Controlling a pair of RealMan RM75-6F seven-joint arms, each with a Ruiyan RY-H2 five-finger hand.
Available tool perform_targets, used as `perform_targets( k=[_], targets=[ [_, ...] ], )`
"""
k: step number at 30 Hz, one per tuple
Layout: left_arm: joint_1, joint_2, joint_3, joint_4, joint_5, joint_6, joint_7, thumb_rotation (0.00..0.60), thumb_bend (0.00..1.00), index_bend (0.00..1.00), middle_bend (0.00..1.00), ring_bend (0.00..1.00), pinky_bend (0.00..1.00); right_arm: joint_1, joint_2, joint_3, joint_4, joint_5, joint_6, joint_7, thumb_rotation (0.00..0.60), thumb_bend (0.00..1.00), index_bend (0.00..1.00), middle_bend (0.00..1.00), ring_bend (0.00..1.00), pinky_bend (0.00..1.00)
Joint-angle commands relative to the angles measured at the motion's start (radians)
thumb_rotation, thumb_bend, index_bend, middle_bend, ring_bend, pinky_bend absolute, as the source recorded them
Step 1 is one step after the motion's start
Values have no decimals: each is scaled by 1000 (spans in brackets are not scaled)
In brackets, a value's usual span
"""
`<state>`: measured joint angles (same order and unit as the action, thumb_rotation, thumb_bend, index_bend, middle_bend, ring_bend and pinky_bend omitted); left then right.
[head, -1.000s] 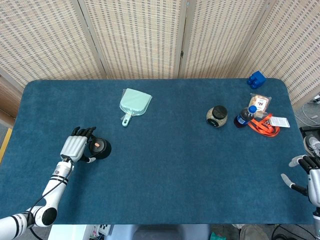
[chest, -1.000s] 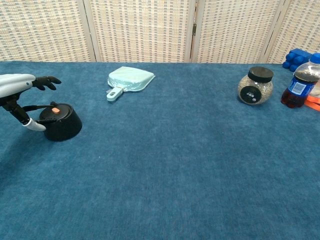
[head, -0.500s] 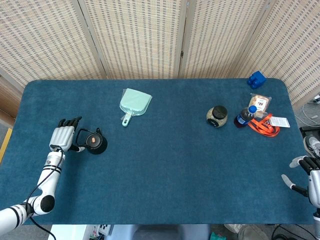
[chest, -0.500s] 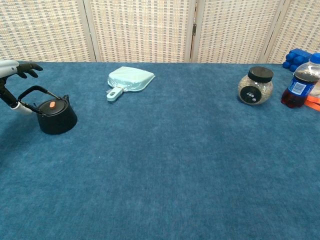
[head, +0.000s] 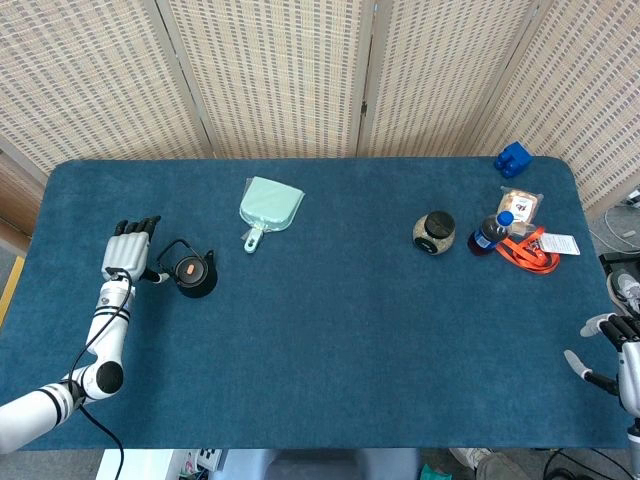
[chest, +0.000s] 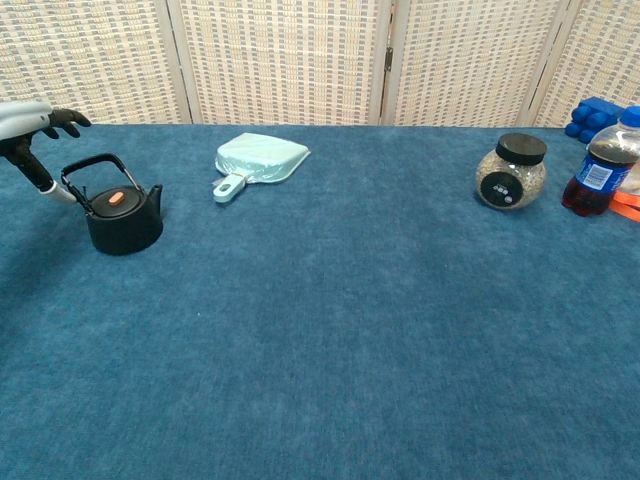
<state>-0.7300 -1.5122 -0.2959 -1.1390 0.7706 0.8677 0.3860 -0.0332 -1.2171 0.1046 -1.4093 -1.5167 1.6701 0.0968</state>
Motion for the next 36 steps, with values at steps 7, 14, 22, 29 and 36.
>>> perform_targets(
  k=[7,14,22,29,36],
  targets=[
    [-4,83,36,-78,-101,-53,76,476,119,211,107,122,0,8,-3,0,7,-3,-13,5,600,171,514,440,358,377],
    [-12,101,32,-93,-159,-79,49,70,171,267,107,122,0,13,-5,-2,12,-6,-23,13,600,171,514,439,359,373],
    [-33,69,43,-54,-167,-96,24,53,168,277,107,122,0,9,-4,-5,16,0,-26,15,600,171,514,440,358,371],
    [-59,33,45,-26,-171,-120,3,53,167,288,107,122,0,6,-4,-6,15,1,-25,16,600,172,514,440,359,371],
    [-67,38,34,-68,-137,-133,-51,54,165,346,107,122,0,-1,-5,-6,21,5,-19,24,600,173,515,440,359,371]
  ],
)
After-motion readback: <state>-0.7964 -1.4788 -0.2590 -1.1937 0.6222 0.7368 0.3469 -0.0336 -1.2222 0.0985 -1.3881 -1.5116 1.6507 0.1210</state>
